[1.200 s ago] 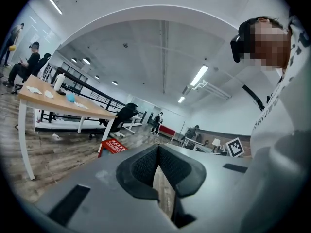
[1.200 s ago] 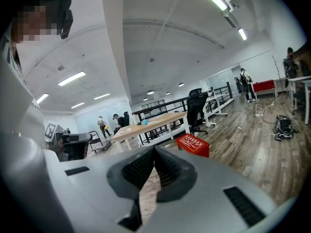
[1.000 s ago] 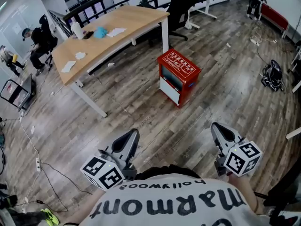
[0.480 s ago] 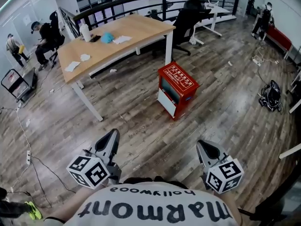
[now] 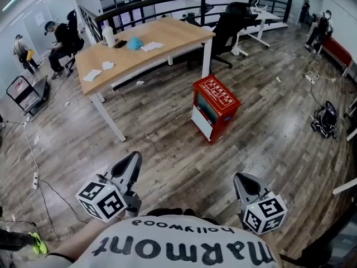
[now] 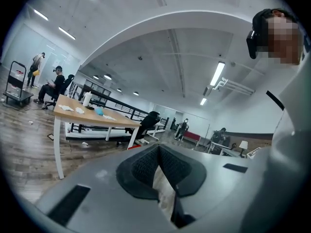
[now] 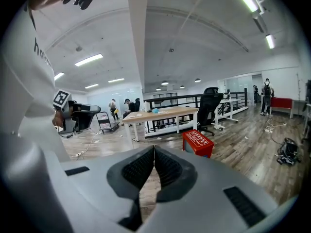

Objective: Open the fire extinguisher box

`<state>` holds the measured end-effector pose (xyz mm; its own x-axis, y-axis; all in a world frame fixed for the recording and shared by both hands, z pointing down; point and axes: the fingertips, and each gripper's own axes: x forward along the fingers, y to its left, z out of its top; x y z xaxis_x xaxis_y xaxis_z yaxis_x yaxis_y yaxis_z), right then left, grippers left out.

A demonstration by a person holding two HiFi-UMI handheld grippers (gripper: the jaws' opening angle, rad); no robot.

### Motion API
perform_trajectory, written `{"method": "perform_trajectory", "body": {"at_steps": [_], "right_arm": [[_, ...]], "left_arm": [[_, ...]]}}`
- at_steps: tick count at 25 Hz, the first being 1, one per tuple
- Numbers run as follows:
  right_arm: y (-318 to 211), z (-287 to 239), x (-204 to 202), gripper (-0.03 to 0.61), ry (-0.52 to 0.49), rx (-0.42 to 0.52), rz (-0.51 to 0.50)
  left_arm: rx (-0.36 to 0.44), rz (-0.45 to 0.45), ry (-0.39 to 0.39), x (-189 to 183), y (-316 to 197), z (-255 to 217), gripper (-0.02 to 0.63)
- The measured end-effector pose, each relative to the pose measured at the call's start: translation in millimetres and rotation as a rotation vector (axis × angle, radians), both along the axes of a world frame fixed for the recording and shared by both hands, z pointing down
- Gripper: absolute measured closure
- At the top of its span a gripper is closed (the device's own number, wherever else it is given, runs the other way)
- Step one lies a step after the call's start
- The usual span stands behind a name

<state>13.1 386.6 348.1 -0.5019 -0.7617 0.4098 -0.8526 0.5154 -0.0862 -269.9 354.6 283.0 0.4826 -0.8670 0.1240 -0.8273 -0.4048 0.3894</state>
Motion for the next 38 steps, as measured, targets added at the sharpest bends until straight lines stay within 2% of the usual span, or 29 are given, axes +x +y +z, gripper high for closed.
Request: {"method": "perform_trajectory", "body": {"at_steps": [5,9,14,16,19,25,28,33,38], "right_arm": [[-0.9,5.3,6.6,0.569,0.026,-0.015,0.006],[-8.7,14.2,-2.6,0.569,0.014,-0.043,-0.019],[-13.0,21.9,-34.9,0.569,0.037,-0.054,-0.113],[-12.8,23.6,-42.5,0.569,0.063,-0.048,-0.138],[-21.5,24.3,-34.7,0.568,0.126,-0.039,-0.125],[-58.1,31.1,2.6,0.569,0.141,-0.08,0.017],[-81.7,35.5,3.9,0.569,0.161,-0.104,0.037],[-146.9,35.3,1.1,0.569,0.167,-0.119,0.082],[-221.5,15.8,-10.3,0.569,0.143,-0.094,0.087]], "left_arm": [[0.006,-0.006,0.002,-3.4,-4.0,1.3,0.607],[-0.004,-0.048,0.006,-19.2,-1.9,7.9,0.607],[-0.134,-0.129,0.008,-46.3,3.5,41.2,0.607],[-0.152,-0.136,0.005,-51.5,-2.2,46.6,0.607],[-0.126,-0.101,0.018,-43.0,-27.7,43.3,0.607],[-0.114,0.01,0.016,-6.4,-102.3,53.2,0.607],[-0.086,0.059,0.073,0.9,-140.8,50.8,0.607],[-0.04,0.163,0.18,11.6,-209.8,40.5,0.607],[-0.053,0.166,0.166,-0.4,-278.3,33.2,0.607]]}}
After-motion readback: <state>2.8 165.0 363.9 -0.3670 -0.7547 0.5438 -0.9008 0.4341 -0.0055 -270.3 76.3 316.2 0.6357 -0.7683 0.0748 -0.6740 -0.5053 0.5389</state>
